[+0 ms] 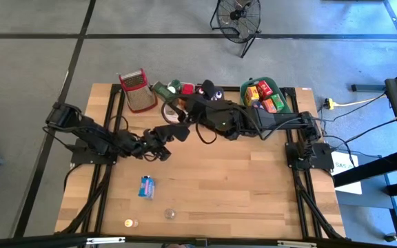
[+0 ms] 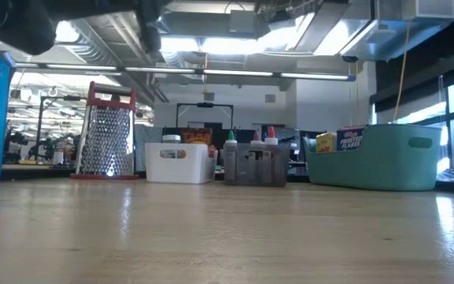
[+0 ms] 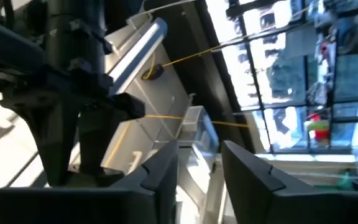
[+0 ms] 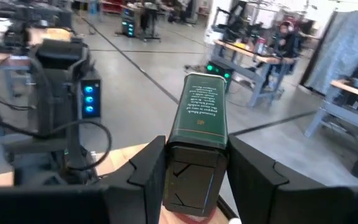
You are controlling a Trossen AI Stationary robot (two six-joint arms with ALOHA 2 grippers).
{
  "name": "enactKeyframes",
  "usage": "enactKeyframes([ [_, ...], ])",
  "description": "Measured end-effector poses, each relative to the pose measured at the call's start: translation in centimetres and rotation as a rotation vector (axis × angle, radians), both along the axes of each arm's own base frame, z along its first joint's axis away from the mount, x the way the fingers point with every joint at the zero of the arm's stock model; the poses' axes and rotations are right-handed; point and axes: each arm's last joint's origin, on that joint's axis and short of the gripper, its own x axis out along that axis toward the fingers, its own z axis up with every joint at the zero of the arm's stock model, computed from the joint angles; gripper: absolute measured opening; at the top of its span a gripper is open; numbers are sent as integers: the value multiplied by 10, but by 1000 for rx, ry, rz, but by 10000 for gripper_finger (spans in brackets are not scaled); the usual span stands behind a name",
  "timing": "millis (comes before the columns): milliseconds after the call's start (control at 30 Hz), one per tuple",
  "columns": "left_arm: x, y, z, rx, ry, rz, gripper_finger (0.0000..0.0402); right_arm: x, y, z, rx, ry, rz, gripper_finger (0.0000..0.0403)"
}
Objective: Pick & Place Kitchen Items
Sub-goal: Put the black seasoning can into the white bin
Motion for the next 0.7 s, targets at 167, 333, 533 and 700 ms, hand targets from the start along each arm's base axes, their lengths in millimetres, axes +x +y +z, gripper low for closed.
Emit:
enactKeyframes([
  [167,4,0,23,-10,-71,36,97,0,0,0,-3,1,13,145],
  [333,-6,-4,59,-148,-246,-5,102,0,0,2,-30,1,19,145],
  [533,-36,-7,97,-485,-498,-79,128,1,2,5,-75,0,48,145],
  [700,-51,-10,103,-704,-591,-98,134,1,2,6,-119,7,58,145],
])
